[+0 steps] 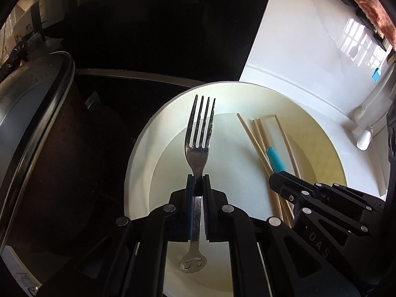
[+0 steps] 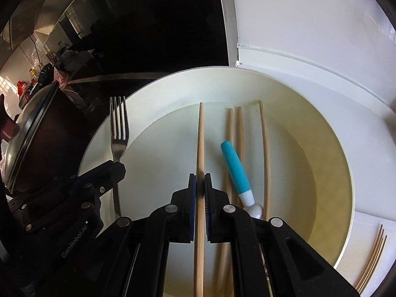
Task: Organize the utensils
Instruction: 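Open both tools to drop the fork and chopstick into the basin, then move both open tools back over the remaining chopsticks on the board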
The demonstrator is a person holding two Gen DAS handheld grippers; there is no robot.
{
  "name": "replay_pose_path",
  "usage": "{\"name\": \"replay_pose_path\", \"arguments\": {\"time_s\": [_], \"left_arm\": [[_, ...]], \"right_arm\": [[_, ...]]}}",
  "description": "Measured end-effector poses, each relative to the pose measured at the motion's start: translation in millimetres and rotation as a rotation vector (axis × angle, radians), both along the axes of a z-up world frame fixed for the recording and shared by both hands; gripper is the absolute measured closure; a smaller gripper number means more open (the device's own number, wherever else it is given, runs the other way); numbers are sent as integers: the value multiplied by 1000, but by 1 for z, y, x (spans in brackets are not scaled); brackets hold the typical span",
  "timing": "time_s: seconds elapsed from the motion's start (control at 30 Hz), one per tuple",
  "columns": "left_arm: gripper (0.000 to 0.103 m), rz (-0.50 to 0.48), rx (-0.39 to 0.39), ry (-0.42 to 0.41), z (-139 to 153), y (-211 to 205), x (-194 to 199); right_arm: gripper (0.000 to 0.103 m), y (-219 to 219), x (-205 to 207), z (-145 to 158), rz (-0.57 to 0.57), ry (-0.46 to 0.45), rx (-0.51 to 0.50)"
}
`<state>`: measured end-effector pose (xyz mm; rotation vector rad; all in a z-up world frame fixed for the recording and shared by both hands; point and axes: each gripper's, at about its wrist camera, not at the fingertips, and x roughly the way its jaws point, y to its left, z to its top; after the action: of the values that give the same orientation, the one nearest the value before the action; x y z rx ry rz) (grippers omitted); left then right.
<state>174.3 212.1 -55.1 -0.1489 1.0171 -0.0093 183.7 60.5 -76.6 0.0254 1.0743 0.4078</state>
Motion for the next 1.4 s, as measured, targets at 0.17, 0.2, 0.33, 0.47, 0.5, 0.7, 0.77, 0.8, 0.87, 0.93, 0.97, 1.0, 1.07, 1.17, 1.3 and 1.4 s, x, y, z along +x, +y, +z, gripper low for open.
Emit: {"name": "replay_pose_path", "arguments": {"time_s": [0.17, 0.2, 0.33, 0.47, 0.5, 0.7, 0.77, 0.8, 0.87, 0.93, 0.97, 1.0, 1.07, 1.17, 1.3, 1.4], "left_arm": [[96, -2, 10, 28, -7, -4, 4], [96, -4, 9, 36, -9, -5, 5], [95, -4, 12, 55, -14, -5, 6], [95, -4, 11, 81, -19, -5, 7], [95, 1, 13, 86, -20, -5, 7], [64, 46, 21, 78, -16, -3, 5], [56, 60, 30, 64, -12, -3, 4], [55, 64, 34, 60, -10, -4, 3], [52, 71, 41, 56, -8, -6, 1], [49, 77, 42, 53, -5, -9, 0], [46, 82, 43, 50, -3, -10, -2], [44, 87, 45, 46, 0, -10, -5], [41, 98, 48, 34, 4, -12, -9], [32, 120, 42, 8, 13, -15, -16], [22, 162, 68, -54, 28, -23, -32], [18, 165, 72, -75, 38, -35, -43]], "right_arm": [[97, -2, 4, -6, -3, 35, -1], [97, -2, 4, -8, -3, 41, -2], [97, -2, 5, -12, -2, 58, -2], [96, -3, 6, -16, -3, 74, -1], [96, -3, 5, -15, -3, 69, 0], [96, -9, 2, -9, -12, 48, 5], [96, -13, 1, -6, -18, 42, 7], [96, -15, 0, -5, -21, 41, 8], [95, -19, -2, -3, -21, 35, 17], [88, -23, -6, 1, -24, 24, 27], [83, -26, -8, 2, -25, 16, 29], [82, -29, -10, 4, -24, 7, 30], [82, -35, -17, 10, -21, -15, 32], [73, -46, -27, 19, -25, -49, 40], [67, -66, -47, 31, -32, -96, 59], [62, -88, -65, 37, -49, -121, 76]]}}
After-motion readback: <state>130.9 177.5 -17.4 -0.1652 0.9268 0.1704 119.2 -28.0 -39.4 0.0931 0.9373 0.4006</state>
